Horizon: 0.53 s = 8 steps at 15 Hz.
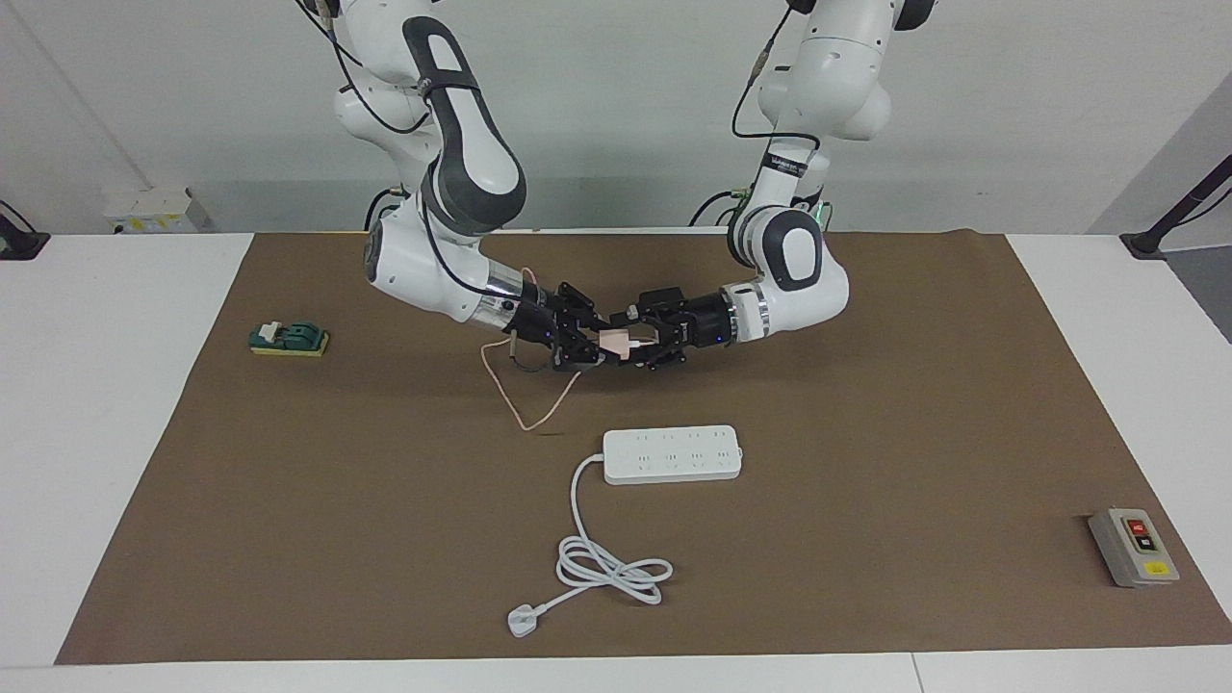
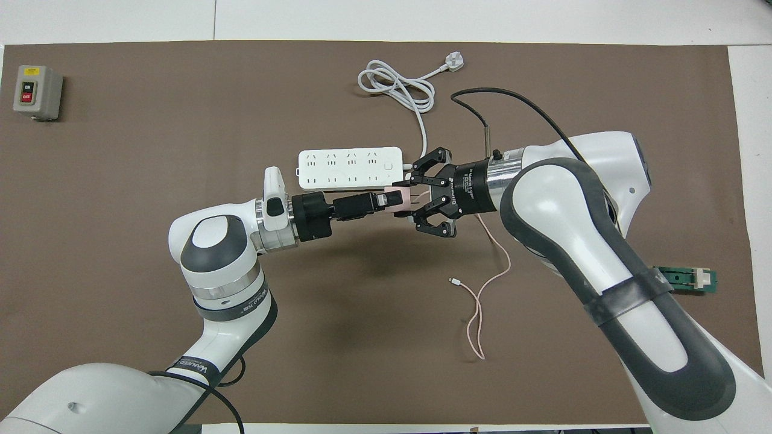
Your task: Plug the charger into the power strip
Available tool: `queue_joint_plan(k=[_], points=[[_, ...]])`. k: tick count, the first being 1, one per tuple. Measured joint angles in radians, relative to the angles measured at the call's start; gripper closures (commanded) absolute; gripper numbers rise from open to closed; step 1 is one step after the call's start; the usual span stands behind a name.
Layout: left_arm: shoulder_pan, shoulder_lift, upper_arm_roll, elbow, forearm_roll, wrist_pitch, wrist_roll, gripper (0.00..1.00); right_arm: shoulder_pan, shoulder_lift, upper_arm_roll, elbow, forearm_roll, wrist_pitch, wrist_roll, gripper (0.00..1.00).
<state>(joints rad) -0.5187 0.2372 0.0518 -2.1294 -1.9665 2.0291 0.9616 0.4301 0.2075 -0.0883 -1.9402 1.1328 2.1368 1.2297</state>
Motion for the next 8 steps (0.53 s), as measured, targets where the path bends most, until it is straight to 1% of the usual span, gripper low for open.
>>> queue_joint_plan(k=[1, 2, 3, 4, 5, 7, 8], points=[[0.000, 0.000, 0.000, 0.000, 0.000, 0.000, 0.000, 0.15, 0.000, 0.000, 0.000, 0.000, 0.000, 0.001, 0.000, 1.00], [0.000, -0.001, 0.000, 0.000, 0.000, 0.000, 0.000, 0.25, 0.000, 0.000, 0.000, 0.000, 0.000, 0.001, 0.000, 1.00], [0.000, -0.001, 0.000, 0.000, 0.000, 0.000, 0.000, 0.39, 0.000, 0.000, 0.000, 0.000, 0.000, 0.002, 0.000, 1.00], [0.000, -0.001, 0.001, 0.000, 0.000, 0.000, 0.000, 0.56, 0.000, 0.000, 0.000, 0.000, 0.000, 0.002, 0.000, 1.00], [0.000, -0.001, 0.001, 0.000, 0.000, 0.000, 0.000, 0.64, 0.000, 0.000, 0.000, 0.000, 0.000, 0.003, 0.000, 1.00], [0.000, 0.000, 0.002, -0.001, 0.000, 0.003, 0.000, 0.76, -0.001, -0.001, -0.001, 0.001, 0.000, 0.003, 0.000, 1.00], [0.000, 0.000, 0.003, -0.004, -0.002, 0.003, 0.000, 0.84, -0.001, -0.002, -0.001, 0.002, 0.000, 0.003, -0.001, 1.00]])
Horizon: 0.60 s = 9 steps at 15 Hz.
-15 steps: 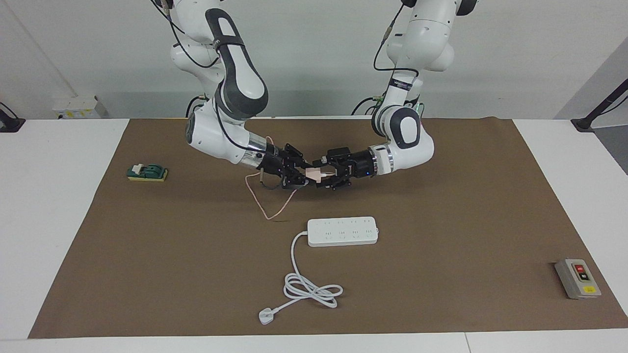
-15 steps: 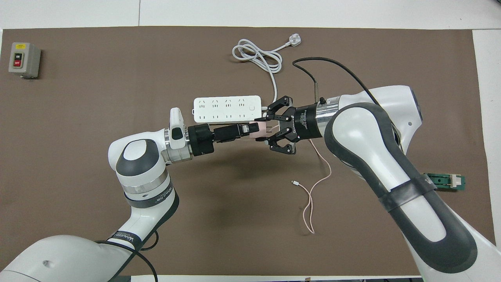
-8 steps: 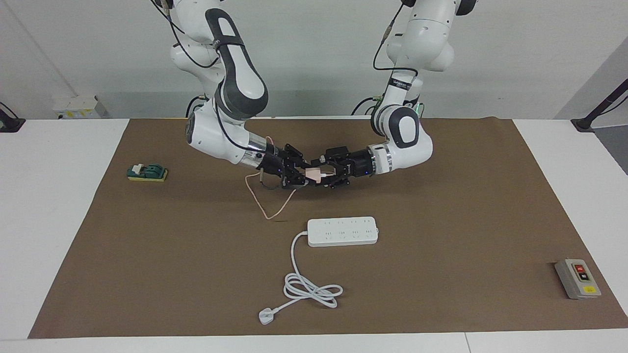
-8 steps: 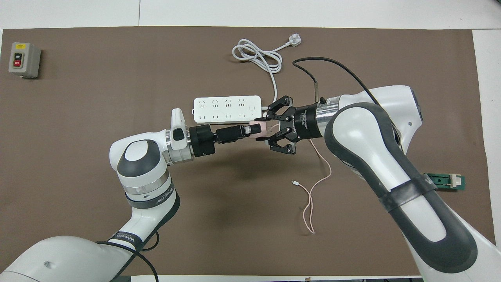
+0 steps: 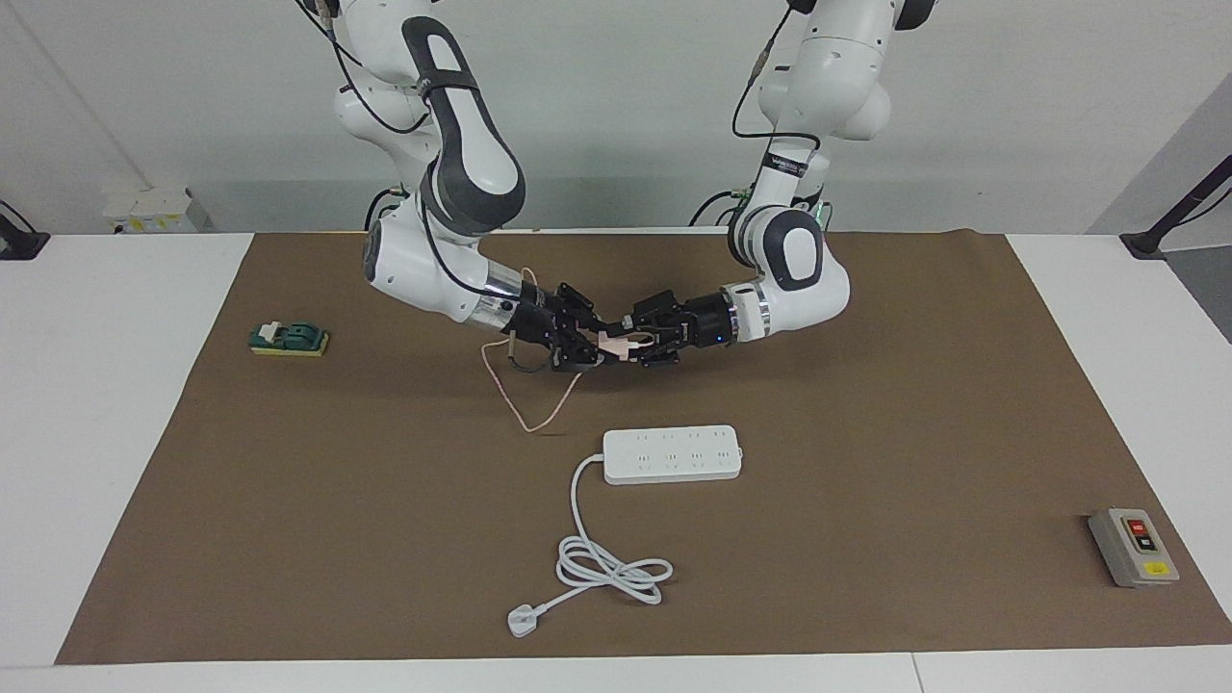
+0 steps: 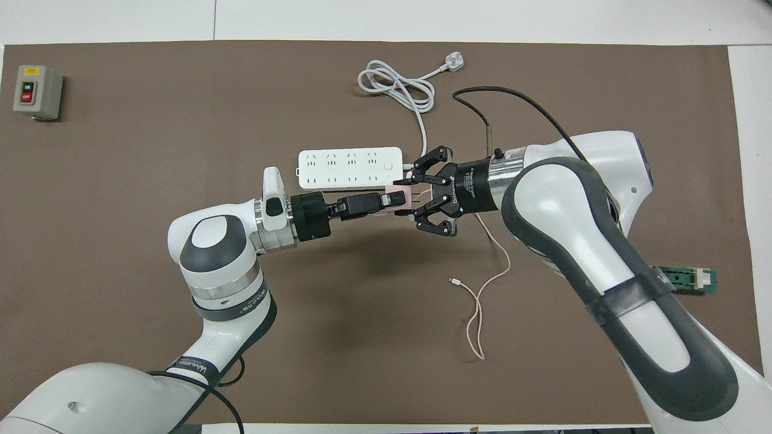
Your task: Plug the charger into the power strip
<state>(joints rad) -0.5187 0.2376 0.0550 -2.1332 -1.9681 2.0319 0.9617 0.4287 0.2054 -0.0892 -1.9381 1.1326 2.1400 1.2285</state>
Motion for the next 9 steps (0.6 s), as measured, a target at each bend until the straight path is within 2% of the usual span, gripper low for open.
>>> queue_joint_plan(k=[3, 7, 8, 9], points=[[0.000, 0.000, 0.000, 0.000, -0.001, 0.000, -0.005, 1.00, 0.000, 0.000, 0.000, 0.000, 0.000, 0.001, -0.009, 1.00], [0.000, 0.000, 0.000, 0.000, -0.002, 0.000, -0.005, 1.00, 0.000, 0.000, 0.000, 0.000, 0.000, 0.001, -0.010, 1.00], [0.000, 0.000, 0.000, 0.000, -0.002, 0.000, -0.005, 1.00, 0.000, 0.000, 0.000, 0.000, 0.000, 0.001, -0.010, 0.97], [0.000, 0.000, 0.000, 0.000, -0.002, 0.000, -0.005, 1.00, 0.000, 0.000, 0.000, 0.000, 0.000, 0.001, -0.010, 0.47]])
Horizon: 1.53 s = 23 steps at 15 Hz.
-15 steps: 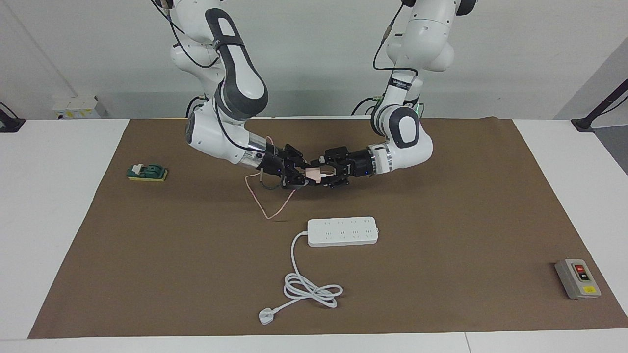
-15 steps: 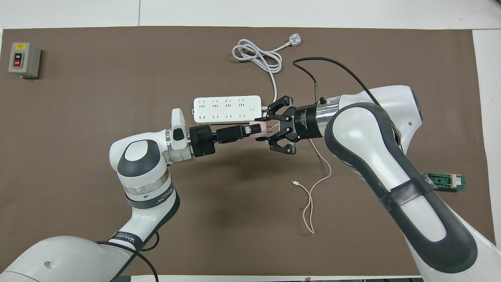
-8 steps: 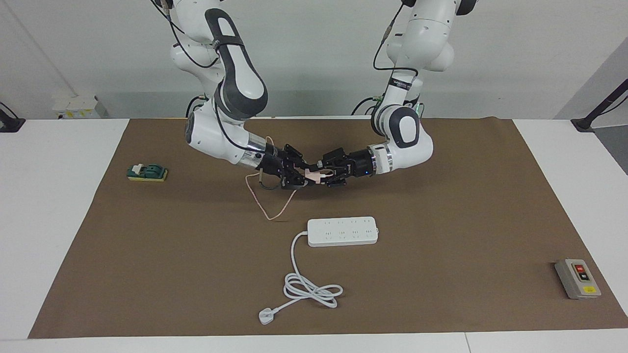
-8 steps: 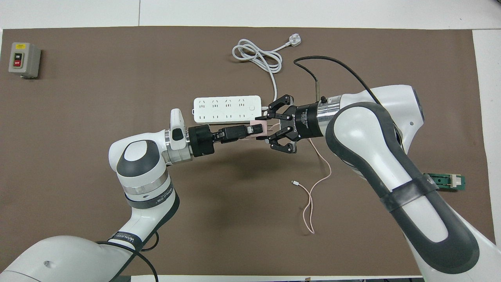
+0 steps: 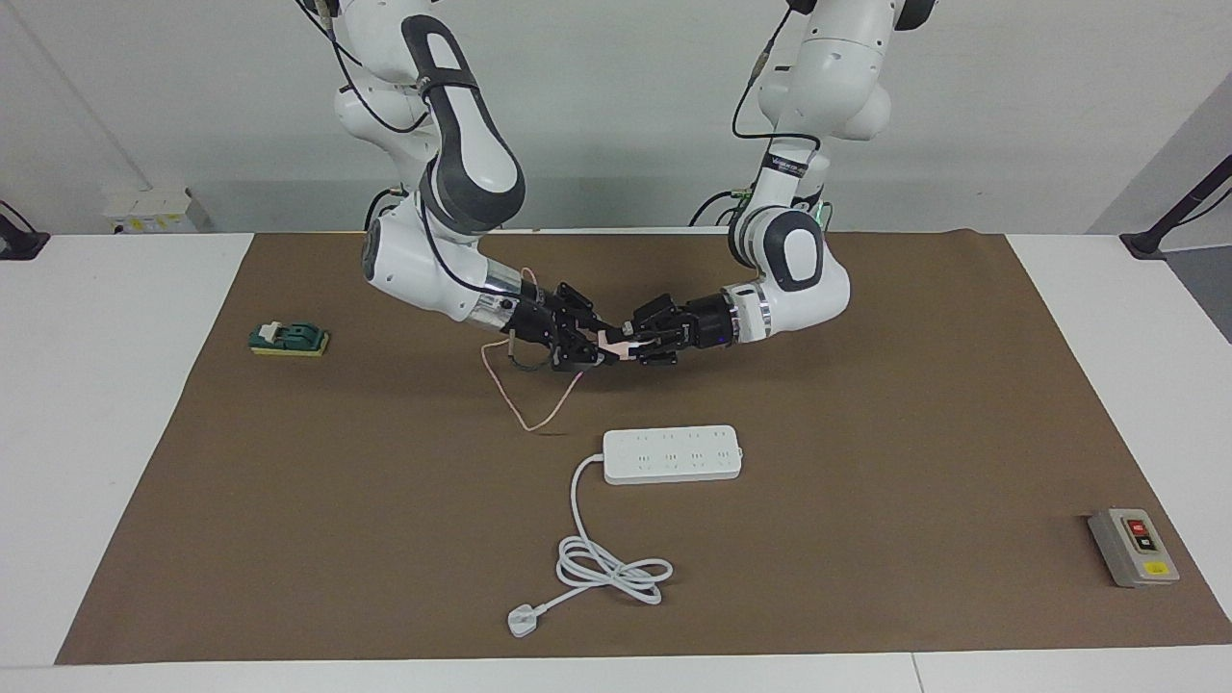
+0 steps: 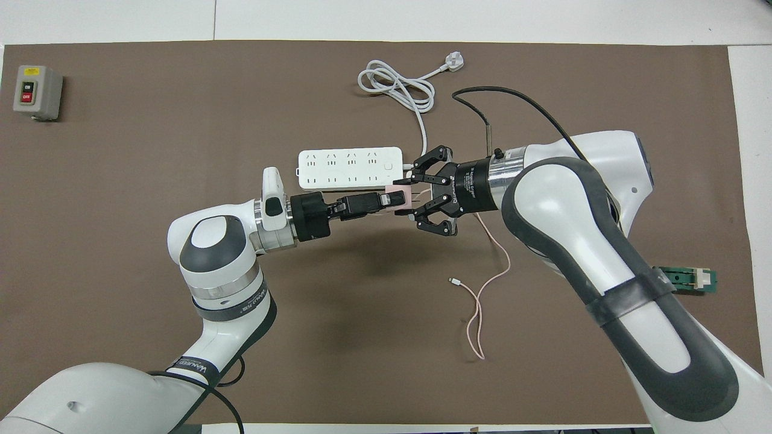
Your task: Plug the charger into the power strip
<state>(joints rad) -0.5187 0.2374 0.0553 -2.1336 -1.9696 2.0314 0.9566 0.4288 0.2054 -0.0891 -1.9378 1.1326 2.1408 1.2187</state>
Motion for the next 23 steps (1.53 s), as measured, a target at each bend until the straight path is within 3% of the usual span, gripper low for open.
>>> queue_joint_plan(k=[1, 13, 23], points=[[0.000, 0.000, 0.000, 0.000, 0.000, 0.000, 0.000, 1.00, 0.000, 0.000, 0.000, 0.000, 0.000, 0.000, 0.000, 0.00], [0.000, -0.010, 0.003, 0.001, 0.000, 0.001, 0.007, 1.00, -0.001, 0.001, 0.000, 0.004, -0.016, 0.000, -0.049, 0.00], [0.003, -0.113, 0.017, 0.018, 0.004, 0.282, -0.014, 1.00, -0.073, -0.030, -0.011, 0.115, -0.408, -0.105, -0.204, 0.00]])
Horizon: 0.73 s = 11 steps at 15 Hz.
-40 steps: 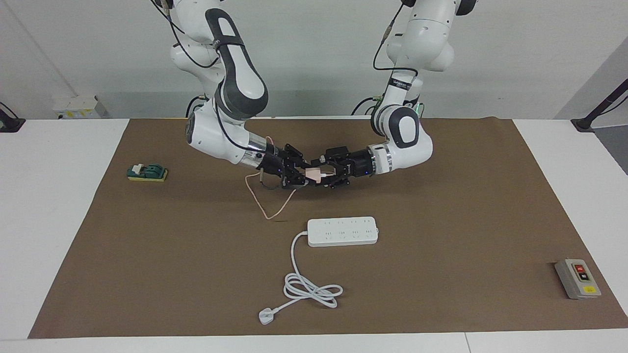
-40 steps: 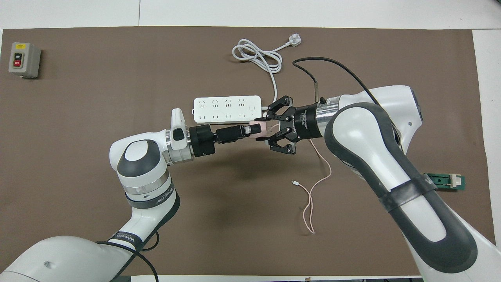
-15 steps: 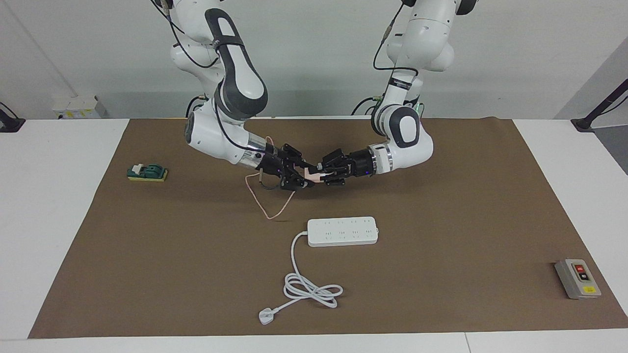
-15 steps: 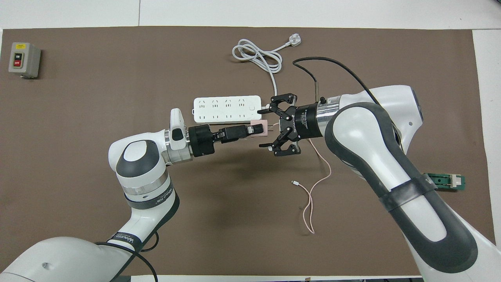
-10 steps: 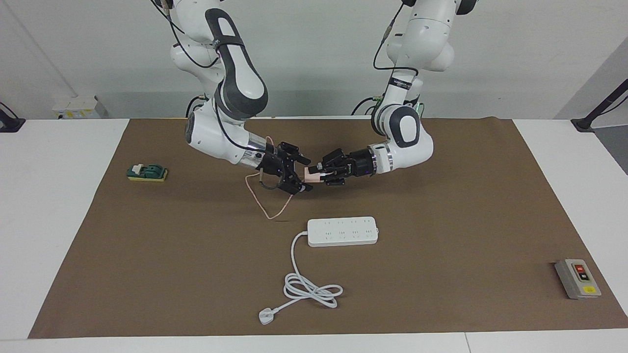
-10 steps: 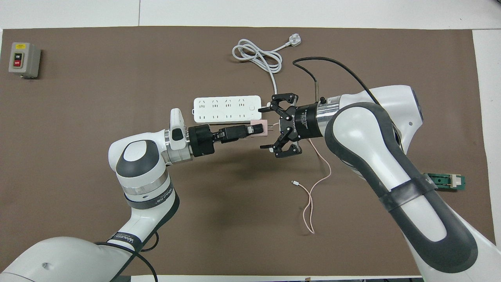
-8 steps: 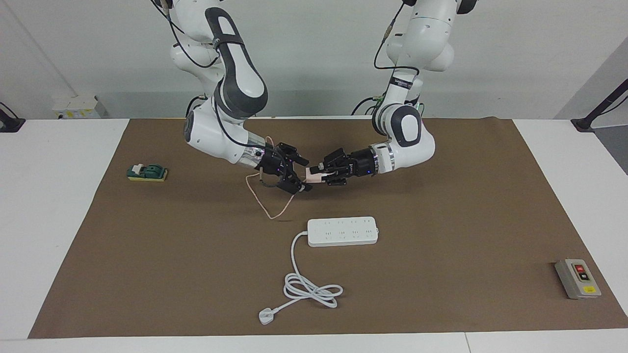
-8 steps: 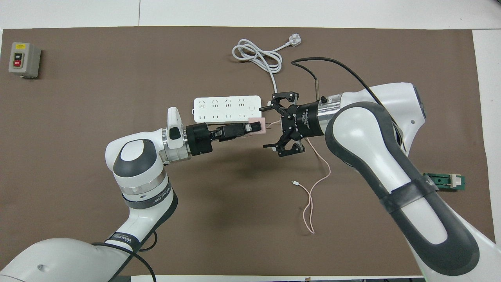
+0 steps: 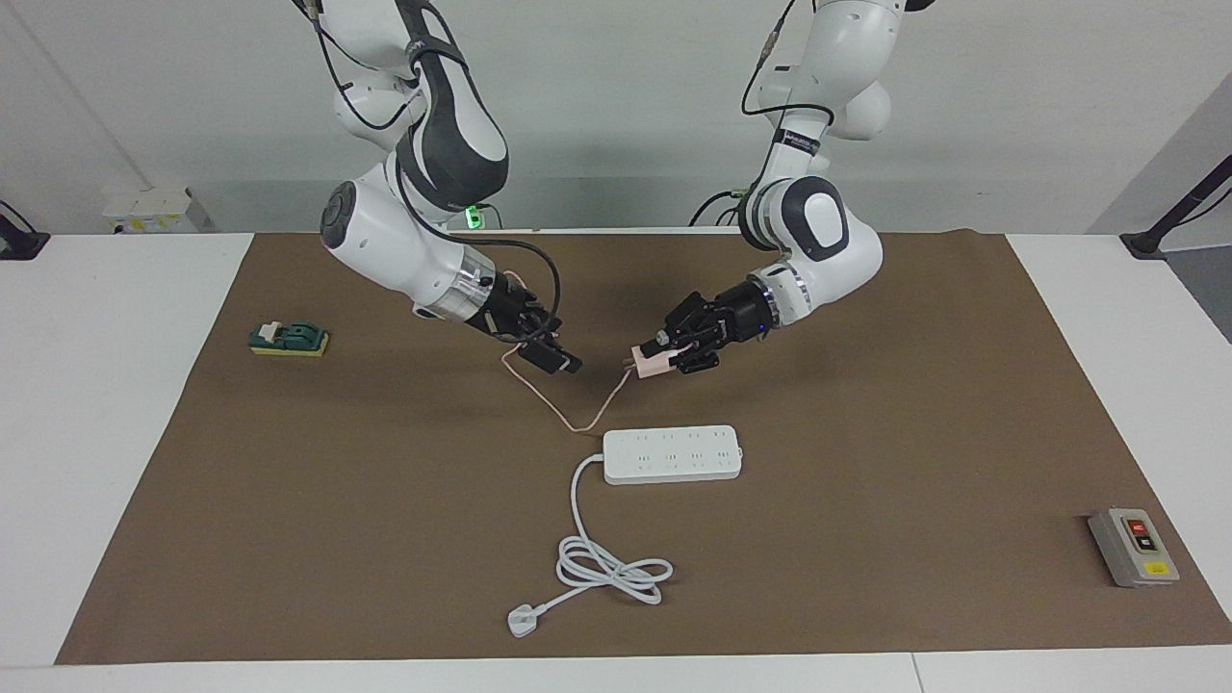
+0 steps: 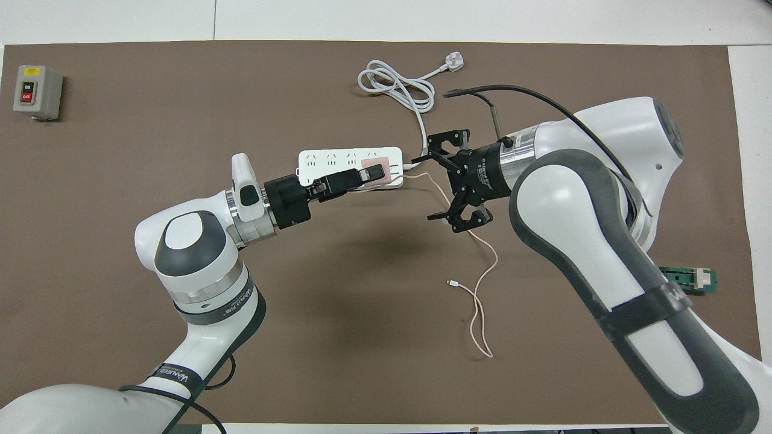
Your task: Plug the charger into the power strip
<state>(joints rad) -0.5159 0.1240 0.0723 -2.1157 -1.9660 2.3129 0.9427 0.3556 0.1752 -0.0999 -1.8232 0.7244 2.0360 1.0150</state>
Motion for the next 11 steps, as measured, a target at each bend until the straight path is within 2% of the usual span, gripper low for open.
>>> queue_joint_plan(k=[6, 11], points=[[0.031, -0.026, 0.010, 0.001, 0.133, 0.098, -0.015, 1.00, -0.013, -0.057, -0.003, 0.049, -0.305, -0.055, -0.140, 0.00], [0.040, -0.032, 0.011, -0.015, 0.249, 0.220, -0.052, 1.00, -0.168, -0.063, -0.006, 0.108, -0.330, -0.217, -0.285, 0.00]])
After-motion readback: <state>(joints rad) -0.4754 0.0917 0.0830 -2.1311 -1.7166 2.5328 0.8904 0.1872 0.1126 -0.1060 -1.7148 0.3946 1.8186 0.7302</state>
